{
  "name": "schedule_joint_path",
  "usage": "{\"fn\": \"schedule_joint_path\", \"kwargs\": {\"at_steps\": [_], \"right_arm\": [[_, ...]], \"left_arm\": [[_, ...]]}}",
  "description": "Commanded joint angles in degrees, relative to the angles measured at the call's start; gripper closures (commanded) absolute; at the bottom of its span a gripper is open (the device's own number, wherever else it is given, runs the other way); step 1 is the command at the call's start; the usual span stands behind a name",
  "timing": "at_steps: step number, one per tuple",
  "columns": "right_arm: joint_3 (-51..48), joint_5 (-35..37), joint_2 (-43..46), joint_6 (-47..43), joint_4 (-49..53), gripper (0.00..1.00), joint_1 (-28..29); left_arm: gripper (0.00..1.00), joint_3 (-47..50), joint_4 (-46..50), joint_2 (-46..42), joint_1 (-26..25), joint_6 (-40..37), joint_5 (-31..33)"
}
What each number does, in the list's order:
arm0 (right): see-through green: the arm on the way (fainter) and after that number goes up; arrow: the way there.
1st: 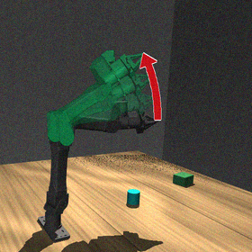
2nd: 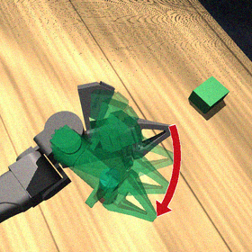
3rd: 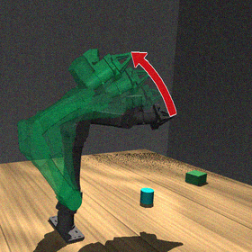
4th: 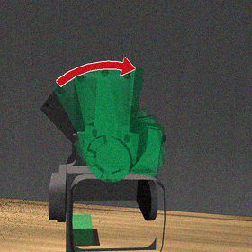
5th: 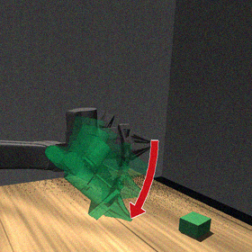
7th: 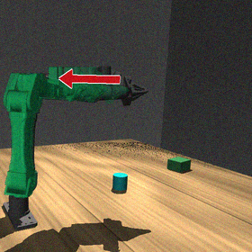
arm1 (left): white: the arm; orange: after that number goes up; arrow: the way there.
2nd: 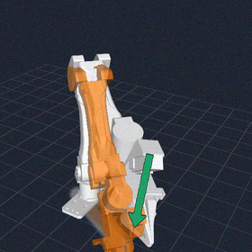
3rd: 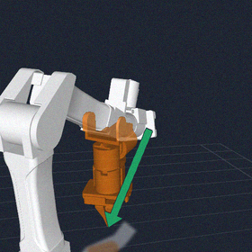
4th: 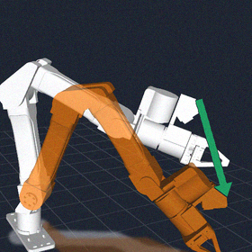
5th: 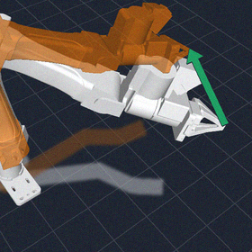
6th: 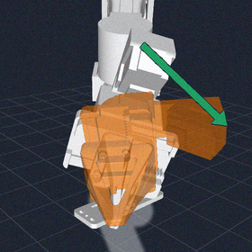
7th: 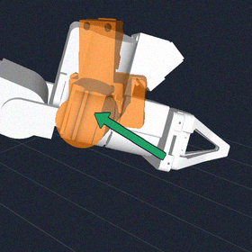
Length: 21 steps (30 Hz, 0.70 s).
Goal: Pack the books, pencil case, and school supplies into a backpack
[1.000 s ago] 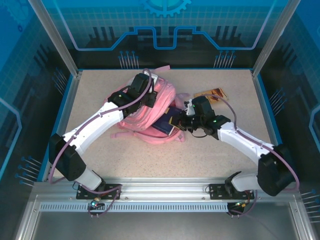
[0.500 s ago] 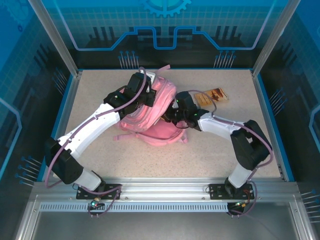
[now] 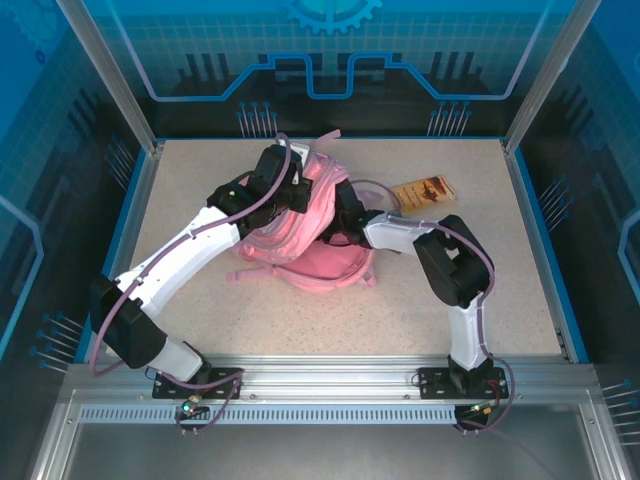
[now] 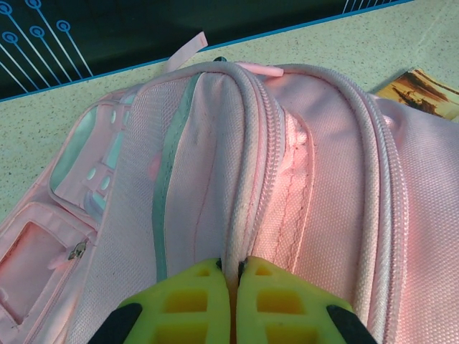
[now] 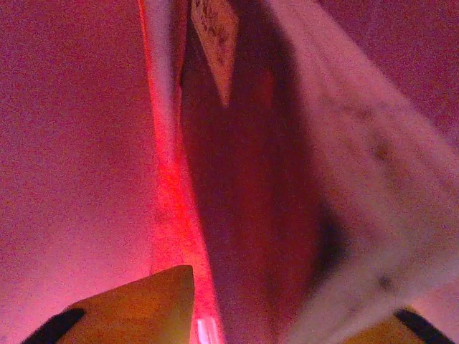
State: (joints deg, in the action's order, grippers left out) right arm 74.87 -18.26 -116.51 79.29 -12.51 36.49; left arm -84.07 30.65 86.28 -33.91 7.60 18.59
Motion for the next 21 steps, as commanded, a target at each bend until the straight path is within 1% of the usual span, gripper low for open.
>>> {"fn": "schedule_joint_path", "kwargs": {"at_steps": [1, 3, 5, 9, 11, 14, 18, 21], "right_arm": [[1.91, -3.36, -0.42, -0.57, 0.04, 0.50, 0.91], [-0.10, -3.27, 1.55, -1.28, 0.34, 0.44, 0.38], [-2.03, -3.09, 4.21, -2.01, 1.21, 0.40, -0.42], [-5.64, -2.91, 10.11, -3.69, 4.33, 0.40, -2.10], [-7.37, -3.01, 12.66, -3.79, 5.72, 0.42, -2.55], [-10.08, -3.10, 16.41, -4.24, 6.47, 0.46, -2.98], [-13.17, -3.27, 21.57, -4.24, 7.25, 0.62, -3.66], [-15.33, -2.72, 25.95, -5.05, 9.74, 0.72, -4.51]], "left_arm": [[0.95, -3.03, -6.40, -3.00, -0.17, 1.19, 0.00], [0.95, -2.73, -6.26, -2.87, 0.11, 1.33, 0.02], [0.95, -2.41, -6.19, -2.81, 0.37, 1.61, -0.17], [0.95, -2.11, -5.96, -2.78, 1.02, 1.99, -0.32], [0.94, -2.01, -5.78, -2.73, 1.29, 2.18, -0.44], [0.94, -1.62, -5.59, -2.72, 1.66, 2.44, -0.42], [0.94, -0.89, -5.42, -2.72, 2.20, 2.75, -0.60], [0.95, 0.15, -5.20, -2.85, 2.56, 2.85, -0.85]]}}
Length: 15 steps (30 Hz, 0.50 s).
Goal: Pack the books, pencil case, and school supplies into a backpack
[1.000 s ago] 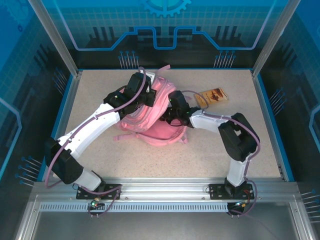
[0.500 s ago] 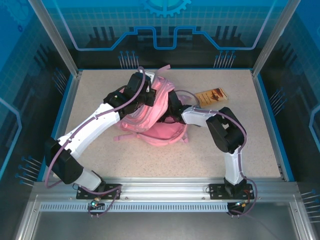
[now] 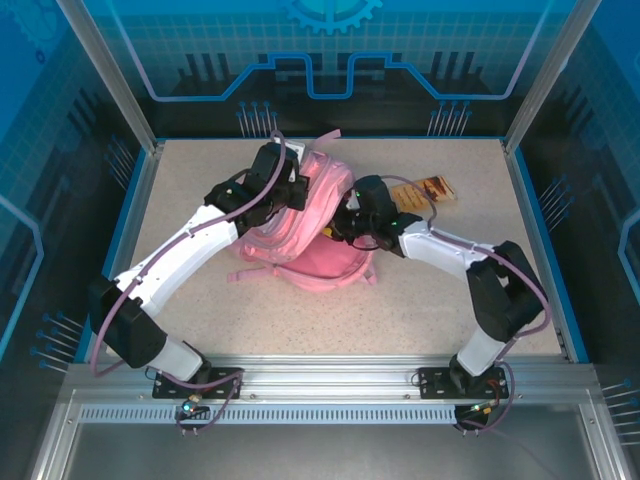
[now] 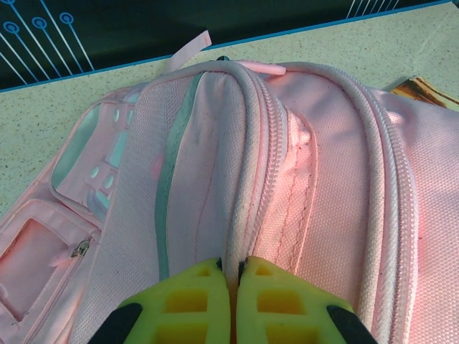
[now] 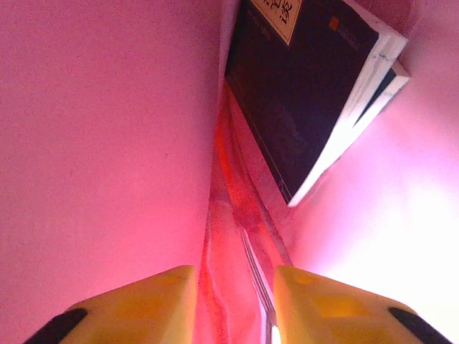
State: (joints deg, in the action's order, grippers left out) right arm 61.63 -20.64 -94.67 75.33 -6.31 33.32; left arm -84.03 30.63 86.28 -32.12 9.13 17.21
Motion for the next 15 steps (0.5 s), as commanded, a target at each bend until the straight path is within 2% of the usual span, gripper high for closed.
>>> {"fn": "schedule_joint_path", "kwargs": {"at_steps": [1, 5, 9, 13, 15], "right_arm": [[-3.01, -0.23, 5.61, -1.52, 4.11, 0.75, -1.54], [-7.32, 2.92, 12.88, -4.42, 9.76, 0.80, -2.94], [-10.08, 8.22, 20.26, -9.96, 19.11, 0.79, -5.34], [-10.66, 15.36, 24.79, -16.49, 28.31, 0.70, -8.92], [-9.62, 16.60, 24.74, -19.95, 31.51, 0.58, -11.74]], "left_arm": [[0.94, 0.47, -5.14, -2.84, 0.89, 1.22, 0.37], [0.95, 3.15, -4.79, -3.09, 1.45, 1.09, -0.04], [0.94, 7.44, -4.97, -3.87, 1.95, 0.08, -1.45], [0.94, 13.23, -5.05, -5.04, 2.30, -0.98, -3.94], [0.92, 15.87, -4.64, -5.58, 2.31, -1.75, -6.66]]}}
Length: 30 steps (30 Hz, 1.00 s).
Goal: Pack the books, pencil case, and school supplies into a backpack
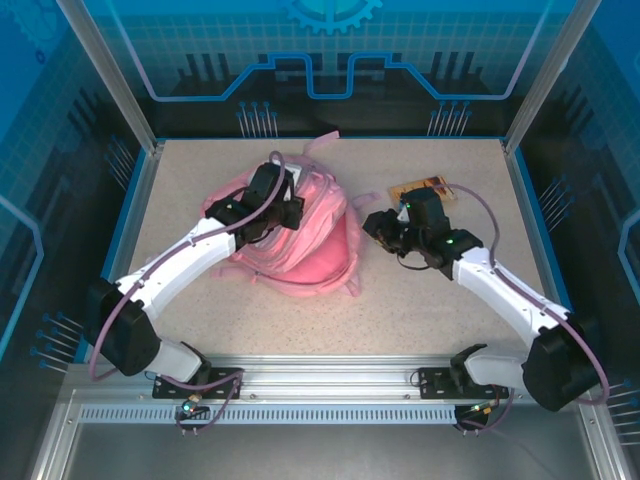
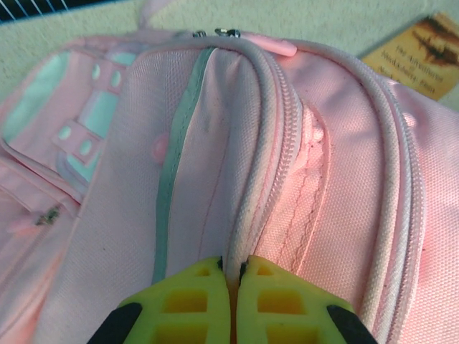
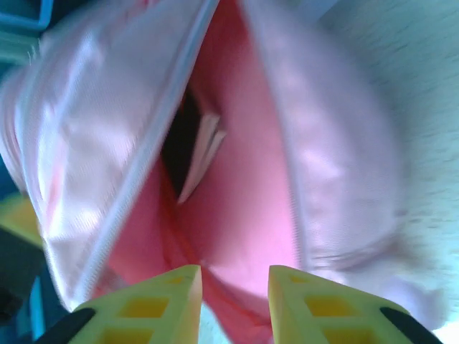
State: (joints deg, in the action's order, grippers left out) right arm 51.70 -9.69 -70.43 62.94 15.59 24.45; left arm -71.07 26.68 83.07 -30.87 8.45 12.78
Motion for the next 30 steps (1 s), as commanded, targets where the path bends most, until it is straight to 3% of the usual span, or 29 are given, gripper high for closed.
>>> {"fn": "schedule_joint_path", "kwargs": {"at_steps": [1, 4, 6, 9, 12, 17, 22, 30], "right_arm": [[1.12, 5.65, -0.20, -9.44, 10.49, 0.52, -4.16], [5.77, 6.32, -5.07, -14.01, 14.27, 0.40, -7.47], [9.17, 7.15, -9.59, -15.89, 14.87, 0.37, -8.85], [14.11, 7.55, -17.06, -17.66, 13.26, 0.36, -9.65], [20.10, 6.04, -25.92, -18.28, 12.72, 0.36, -9.79], [29.42, 1.47, -39.17, -17.62, 11.65, 0.37, -9.63], [35.22, 0.56, -46.65, -17.50, 13.21, 0.37, -9.04], [30.47, 4.05, -45.77, -18.19, 14.98, 0.37, -10.30]], "left_arm": [[0.91, 4.06, -0.56, -2.66, 1.01, -0.78, -2.93], [0.75, 7.47, -0.40, -3.82, 1.08, 1.54, -5.06], [0.53, 9.66, -1.09, -4.90, 1.05, 4.99, -5.39], [0.29, 12.28, -2.12, -6.69, 1.07, 9.94, -5.22], [0.18, 14.29, -3.24, -8.02, 1.02, 14.00, -5.55], [0.10, 15.65, -3.30, -8.53, 1.06, 17.27, -5.72], [0.07, 15.87, -2.77, -8.92, 1.08, 18.16, -5.74], [0.04, 16.49, -2.79, -9.50, 1.05, 18.41, -5.81]]}}
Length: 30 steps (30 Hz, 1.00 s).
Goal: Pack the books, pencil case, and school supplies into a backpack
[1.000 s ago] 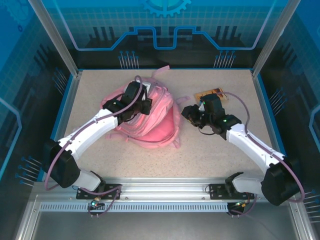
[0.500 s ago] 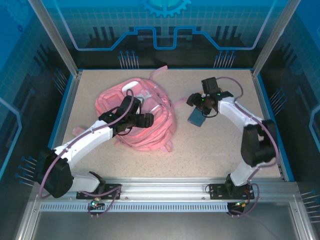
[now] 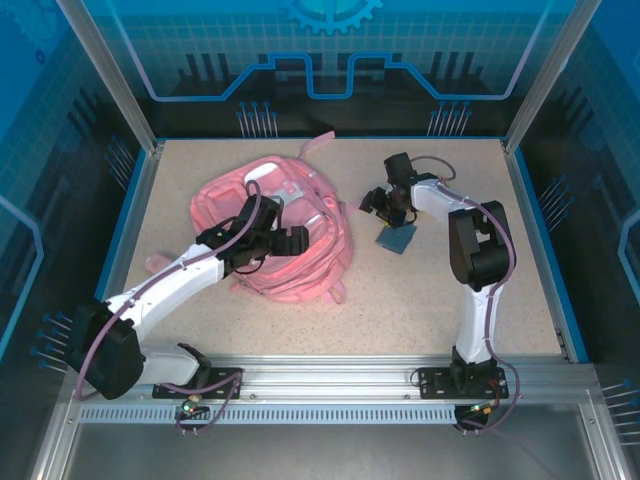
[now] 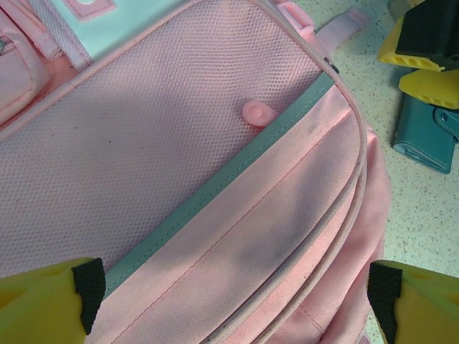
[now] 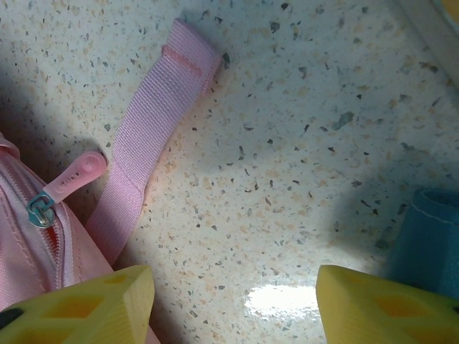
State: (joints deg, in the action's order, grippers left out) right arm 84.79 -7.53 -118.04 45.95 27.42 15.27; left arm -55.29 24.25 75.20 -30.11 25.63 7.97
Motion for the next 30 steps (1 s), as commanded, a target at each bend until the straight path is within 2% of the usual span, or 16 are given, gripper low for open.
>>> {"fn": "schedule_joint_path", "kwargs": {"at_steps": [1, 7, 11, 18, 30], "right_arm": [[-4.34, 2.73, 3.29, -1.37, 2.99, 0.37, -1.63], [-12.22, 7.78, 10.79, -4.03, 4.36, 0.37, -6.29], [-12.77, 10.24, 12.32, -6.39, 5.63, 0.37, -8.53], [-3.62, 11.51, 9.77, -9.29, 6.38, 0.36, -8.63], [17.47, 6.28, -8.81, -8.64, 10.80, 0.37, -8.68]], "left_arm": [[0.04, 0.76, -0.42, -1.62, 0.31, 1.32, -0.94], [0.03, 0.71, -0.17, -1.77, 0.29, 1.52, -0.75], [0.03, 1.14, -0.38, -1.99, 0.31, 2.14, -0.50], [0.02, 0.79, 0.01, -2.06, 0.25, 2.88, -0.64], [0.02, 1.41, -0.13, -2.25, 0.30, 4.78, -2.36]]}}
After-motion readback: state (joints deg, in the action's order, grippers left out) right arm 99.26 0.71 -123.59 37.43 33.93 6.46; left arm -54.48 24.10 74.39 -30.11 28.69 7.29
